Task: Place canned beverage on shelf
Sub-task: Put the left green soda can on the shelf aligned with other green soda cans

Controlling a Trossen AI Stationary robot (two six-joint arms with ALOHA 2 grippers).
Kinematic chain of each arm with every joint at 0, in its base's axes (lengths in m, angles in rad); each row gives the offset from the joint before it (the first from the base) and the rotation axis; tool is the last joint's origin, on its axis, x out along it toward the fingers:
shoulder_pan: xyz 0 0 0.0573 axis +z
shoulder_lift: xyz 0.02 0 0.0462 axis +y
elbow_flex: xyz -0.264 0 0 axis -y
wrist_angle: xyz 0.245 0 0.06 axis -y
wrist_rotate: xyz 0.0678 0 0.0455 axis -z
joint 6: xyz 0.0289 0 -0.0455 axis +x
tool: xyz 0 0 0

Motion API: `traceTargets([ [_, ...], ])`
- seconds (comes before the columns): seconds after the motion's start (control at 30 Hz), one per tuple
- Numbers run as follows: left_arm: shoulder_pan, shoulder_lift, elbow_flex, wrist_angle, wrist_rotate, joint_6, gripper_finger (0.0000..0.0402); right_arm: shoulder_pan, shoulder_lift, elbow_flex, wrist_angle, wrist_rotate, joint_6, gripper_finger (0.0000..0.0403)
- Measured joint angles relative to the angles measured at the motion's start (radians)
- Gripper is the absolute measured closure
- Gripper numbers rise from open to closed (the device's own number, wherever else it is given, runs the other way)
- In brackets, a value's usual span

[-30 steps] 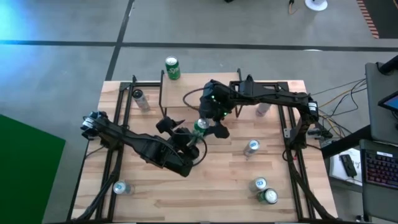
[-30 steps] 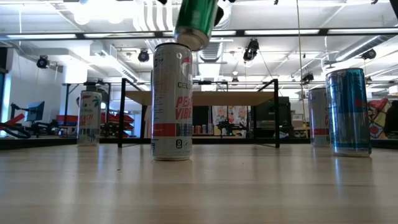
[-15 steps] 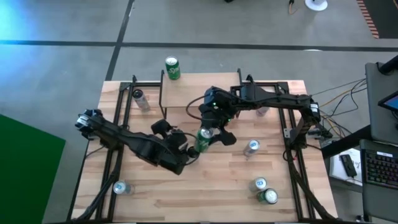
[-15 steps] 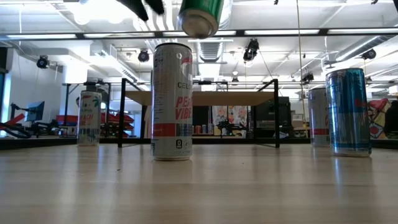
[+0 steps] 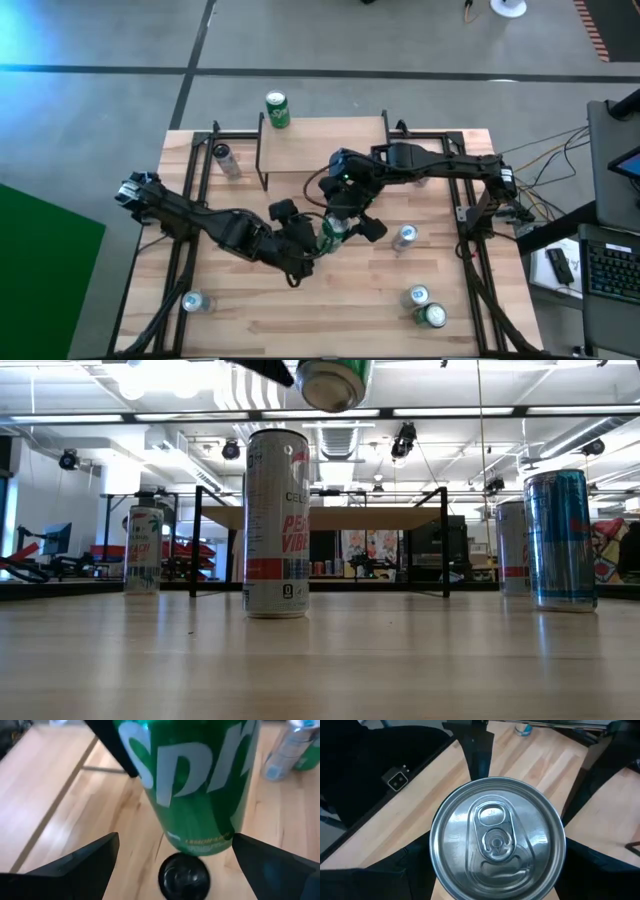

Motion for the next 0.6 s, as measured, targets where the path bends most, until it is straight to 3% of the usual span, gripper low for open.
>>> traceTargets([
  [0.23,-0.014,-0.109,-0.241,0.394,-0.044,0.174,0.0029,0.002,-0.01,0.0,0.009,0.007,0.016,0.0115],
  [0.5,-0.007,-0.272,-0.652,1.134,0.015,0.388,0.0029,0.004,-0.022,0.0,0.036,-0.002,0.011,0.0115],
  [0.6,0.024,-0.293,-0.742,1.316,0.07,0.426,0.0028,0.004,-0.019,-0.005,0.068,0.003,0.009,0.0115],
])
